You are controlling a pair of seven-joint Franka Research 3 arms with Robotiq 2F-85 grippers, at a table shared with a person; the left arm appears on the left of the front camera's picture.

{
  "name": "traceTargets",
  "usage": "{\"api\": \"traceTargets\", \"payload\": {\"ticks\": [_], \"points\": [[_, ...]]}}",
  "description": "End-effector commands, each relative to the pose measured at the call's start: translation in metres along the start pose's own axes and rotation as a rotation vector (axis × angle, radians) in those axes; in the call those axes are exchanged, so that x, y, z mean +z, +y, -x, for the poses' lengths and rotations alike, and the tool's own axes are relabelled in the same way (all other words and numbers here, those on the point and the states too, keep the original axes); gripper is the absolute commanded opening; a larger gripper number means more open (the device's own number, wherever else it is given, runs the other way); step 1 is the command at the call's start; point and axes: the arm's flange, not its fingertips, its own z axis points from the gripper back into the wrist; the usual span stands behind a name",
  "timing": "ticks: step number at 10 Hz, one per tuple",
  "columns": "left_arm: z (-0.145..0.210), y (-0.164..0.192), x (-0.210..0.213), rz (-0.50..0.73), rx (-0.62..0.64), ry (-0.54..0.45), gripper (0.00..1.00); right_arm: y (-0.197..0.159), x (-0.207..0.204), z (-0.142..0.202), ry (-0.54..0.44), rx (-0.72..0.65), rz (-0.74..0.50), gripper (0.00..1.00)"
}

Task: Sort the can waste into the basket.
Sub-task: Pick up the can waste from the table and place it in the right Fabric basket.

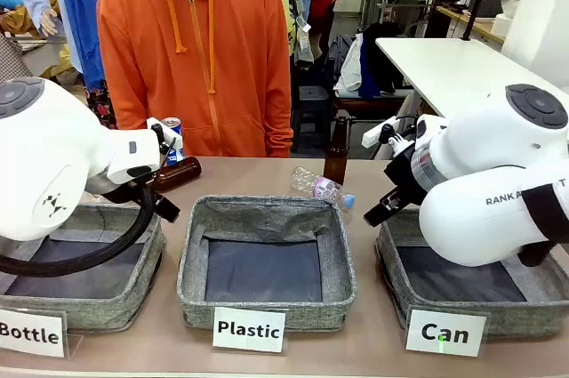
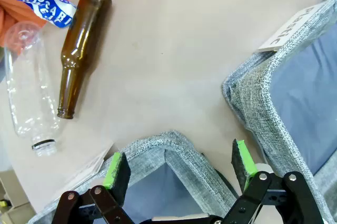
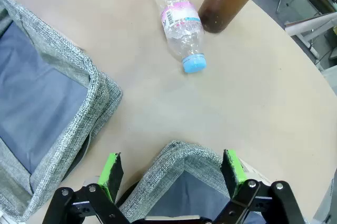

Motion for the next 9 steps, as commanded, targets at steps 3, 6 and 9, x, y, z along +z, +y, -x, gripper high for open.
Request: {"api": "traceTargets", "payload": {"ticks": [3,6,9], "points": [[0.0,0.0,0.0,0.0,0.0,0.0,1.0,0.0,0.0,0.0,0.0,0.0,0.0,1.0],[0.0,0.0,0.0,0.0,0.0,0.0,1.0,0.0,0.0,0.0,0.0,0.0,0.0,1.0],[0.0,0.0,0.0,0.0,0.0,0.0,1.0,0.0,0.0,0.0,0.0,0.0,0.0,1.0]]}}
